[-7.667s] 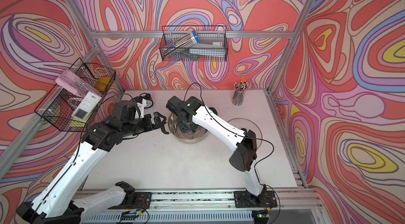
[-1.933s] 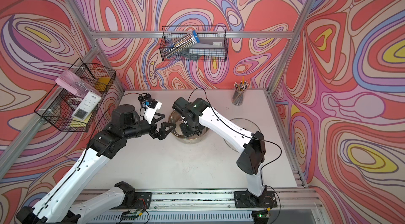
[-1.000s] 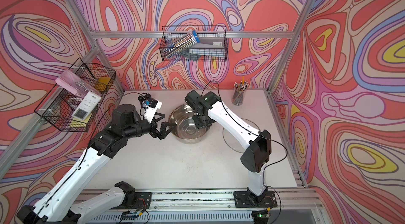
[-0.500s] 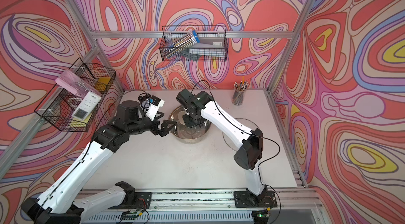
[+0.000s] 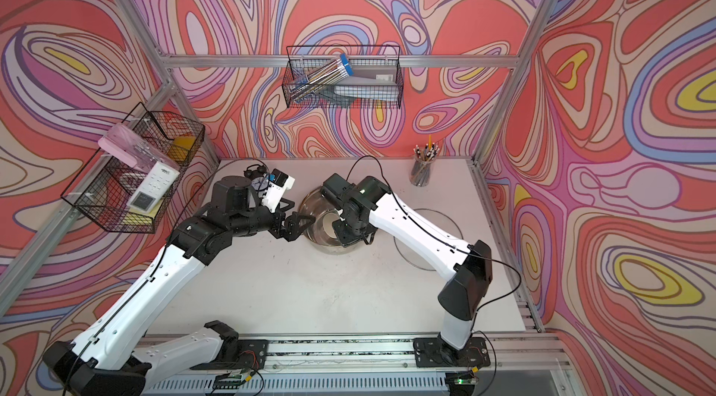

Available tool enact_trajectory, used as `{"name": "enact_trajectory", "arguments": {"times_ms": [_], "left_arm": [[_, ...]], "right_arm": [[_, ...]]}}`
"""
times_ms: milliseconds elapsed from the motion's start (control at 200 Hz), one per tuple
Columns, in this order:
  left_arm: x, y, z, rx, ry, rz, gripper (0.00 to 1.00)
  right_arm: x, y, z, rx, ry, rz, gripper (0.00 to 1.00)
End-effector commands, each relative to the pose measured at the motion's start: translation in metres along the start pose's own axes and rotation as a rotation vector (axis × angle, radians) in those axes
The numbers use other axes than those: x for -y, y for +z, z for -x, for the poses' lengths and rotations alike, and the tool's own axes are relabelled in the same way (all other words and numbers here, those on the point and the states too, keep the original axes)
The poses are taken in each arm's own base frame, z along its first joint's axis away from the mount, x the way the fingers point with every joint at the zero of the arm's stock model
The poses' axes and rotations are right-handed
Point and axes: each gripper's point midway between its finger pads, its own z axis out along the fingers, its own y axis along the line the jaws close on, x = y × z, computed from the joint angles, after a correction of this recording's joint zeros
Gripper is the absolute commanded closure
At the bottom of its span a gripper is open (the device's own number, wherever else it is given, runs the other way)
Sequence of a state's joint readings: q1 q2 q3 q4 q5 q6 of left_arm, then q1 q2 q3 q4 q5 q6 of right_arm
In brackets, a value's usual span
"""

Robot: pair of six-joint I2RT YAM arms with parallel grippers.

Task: Stir the soup with a spoon
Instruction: Stir the soup in the pan with a stick.

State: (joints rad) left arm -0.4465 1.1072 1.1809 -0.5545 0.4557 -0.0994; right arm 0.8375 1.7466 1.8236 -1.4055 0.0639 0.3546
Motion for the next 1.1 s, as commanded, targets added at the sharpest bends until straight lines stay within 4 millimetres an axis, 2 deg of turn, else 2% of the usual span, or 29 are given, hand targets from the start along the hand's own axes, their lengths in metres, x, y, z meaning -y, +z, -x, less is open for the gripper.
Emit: {"name": "enact_trajectory", "arguments": {"times_ms": [0,235,311,326,416,596,756,917,1097], "left_arm": [[0.009,0.001,-0.003,0.003,0.036,-0.046,0.01],[0.012,-0.01,0.0,0.055,0.1,-0.038,0.01],[0.012,-0.011,0.001,0.072,0.108,-0.032,0.01],[0.011,-0.011,0.001,0.074,0.108,-0.031,0.01],[0.01,-0.011,0.0,0.077,0.108,-0.022,0.01],[0.006,-0.013,0.002,0.09,0.104,0.007,0.01],[0.007,-0.013,0.003,0.097,0.111,0.003,0.01],[0.007,-0.013,0.003,0.099,0.115,-0.002,0.01],[0.007,-0.014,0.002,0.101,0.122,0.005,0.01]], "right_arm": [[0.016,-0.004,-0.001,0.026,0.035,-0.067,1.0],[0.044,-0.003,0.017,0.05,0.12,-0.122,1.0],[0.049,-0.007,0.027,0.076,0.124,-0.122,1.0],[0.049,0.001,0.03,0.059,0.121,-0.129,1.0],[0.048,0.005,0.043,0.062,0.106,-0.128,1.0],[0.026,0.009,0.068,0.084,0.073,-0.042,1.0],[0.002,0.009,0.08,0.095,0.043,0.044,1.0],[-0.023,0.008,0.074,0.082,-0.009,0.079,1.0],[-0.041,0.004,0.054,0.051,-0.04,0.094,1.0]]}}
